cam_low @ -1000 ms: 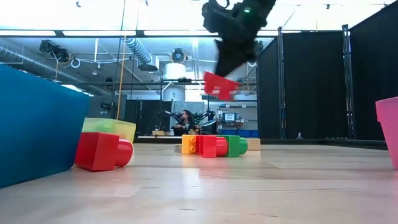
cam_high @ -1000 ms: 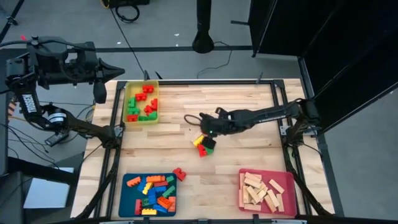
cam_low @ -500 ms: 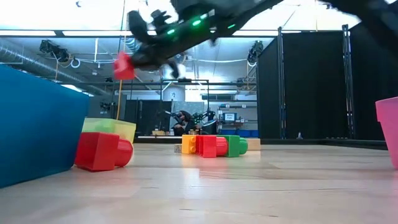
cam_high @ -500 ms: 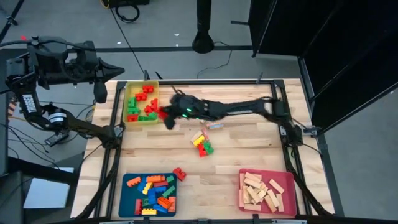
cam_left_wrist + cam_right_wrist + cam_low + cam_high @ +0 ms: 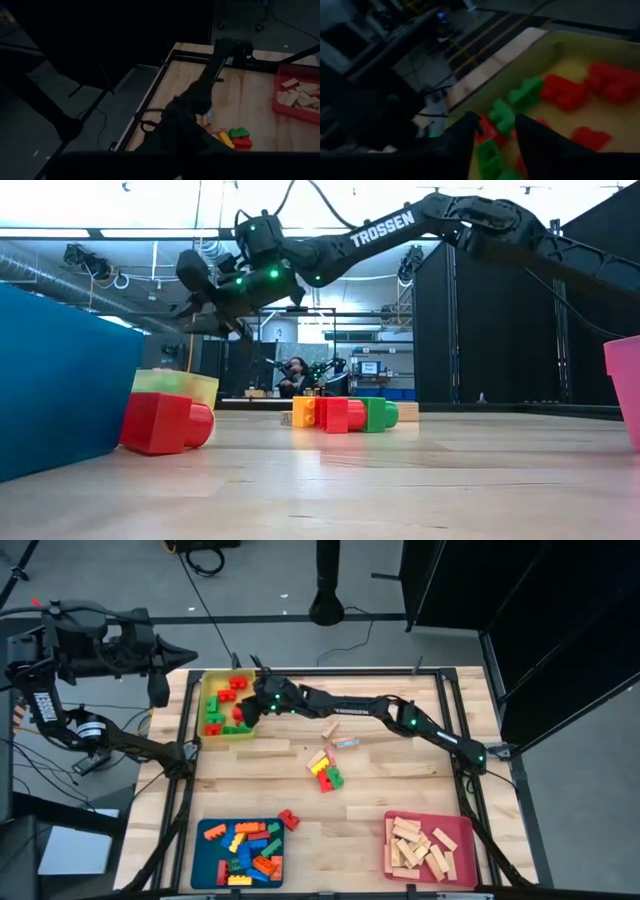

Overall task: Sort blocks by size
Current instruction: Put the round orange game piece into the yellow bin, then put the yellow game piece into the blue bin

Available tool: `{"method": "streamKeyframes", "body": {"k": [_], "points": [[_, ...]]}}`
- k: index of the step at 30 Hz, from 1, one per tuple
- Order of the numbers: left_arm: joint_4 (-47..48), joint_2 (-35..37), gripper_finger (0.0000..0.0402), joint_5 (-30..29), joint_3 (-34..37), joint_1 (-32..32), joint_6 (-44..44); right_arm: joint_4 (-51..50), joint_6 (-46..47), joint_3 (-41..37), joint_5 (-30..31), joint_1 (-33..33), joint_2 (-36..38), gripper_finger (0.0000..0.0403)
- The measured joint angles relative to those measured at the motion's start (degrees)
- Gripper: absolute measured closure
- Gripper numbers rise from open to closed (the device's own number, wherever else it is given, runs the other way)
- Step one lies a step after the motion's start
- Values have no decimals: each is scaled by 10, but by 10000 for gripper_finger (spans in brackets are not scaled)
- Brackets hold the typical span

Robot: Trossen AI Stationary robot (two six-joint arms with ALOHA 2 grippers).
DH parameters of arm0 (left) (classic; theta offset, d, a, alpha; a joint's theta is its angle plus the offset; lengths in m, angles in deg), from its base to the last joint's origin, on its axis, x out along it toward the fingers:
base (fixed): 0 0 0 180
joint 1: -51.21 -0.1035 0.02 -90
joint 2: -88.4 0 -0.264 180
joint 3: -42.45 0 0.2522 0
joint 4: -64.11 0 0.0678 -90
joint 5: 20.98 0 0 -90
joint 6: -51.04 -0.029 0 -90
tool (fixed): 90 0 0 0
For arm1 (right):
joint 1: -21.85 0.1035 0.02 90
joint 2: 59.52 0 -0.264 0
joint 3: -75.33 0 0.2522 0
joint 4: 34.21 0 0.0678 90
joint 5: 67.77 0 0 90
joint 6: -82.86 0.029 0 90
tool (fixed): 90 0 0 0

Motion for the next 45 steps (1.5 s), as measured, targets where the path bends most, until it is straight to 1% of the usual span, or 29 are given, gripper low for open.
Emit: {"method": "streamKeyframes", "body": {"k": [4,5,7,9,10,11,13,15,16,17,19,20,22,27,29,35,39,42,44,45], "points": [[10,2,399,0,0,0,0,11,-6,1,-54,-3,4,206],[14,3,400,0,0,0,0,4,-4,3,-81,-3,6,199],[15,5,399,0,0,0,0,-13,-14,6,-163,-3,19,190],[15,8,399,0,0,0,0,-86,-33,6,-242,-1,51,187],[15,10,399,0,0,0,0,-151,-55,6,-263,3,76,187],[15,13,399,0,0,0,0,-230,-85,7,-266,8,102,189],[15,15,399,0,0,0,0,-416,-164,12,-251,22,146,193],[15,21,399,0,0,0,0,-607,-233,11,-195,42,172,198],[15,22,399,0,0,0,-1,-680,-264,8,-156,54,176,199],[15,23,400,0,0,0,-3,-734,-294,6,-112,68,177,199],[15,27,399,0,0,0,-15,-789,-352,4,-38,97,178,199],[15,27,399,0,0,0,-17,-798,-379,5,-16,109,181,197],[14,29,399,0,0,0,-20,-793,-419,1,-5,130,184,194],[14,32,399,0,0,0,-20,-743,-448,-32,7,155,135,195],[14,32,399,0,0,0,-19,-730,-461,-35,11,156,124,197],[14,32,399,0,0,0,-10,-739,-469,-35,4,142,74,199],[14,32,400,0,0,0,-9,-747,-469,-32,-13,133,71,207],[14,32,399,0,0,0,-9,-740,-469,-33,-7,127,69,220],[14,32,399,0,0,0,-9,-740,-466,-33,18,125,69,243],[14,32,400,0,0,0,-9,-745,-465,-33,28,125,70,262]]}}
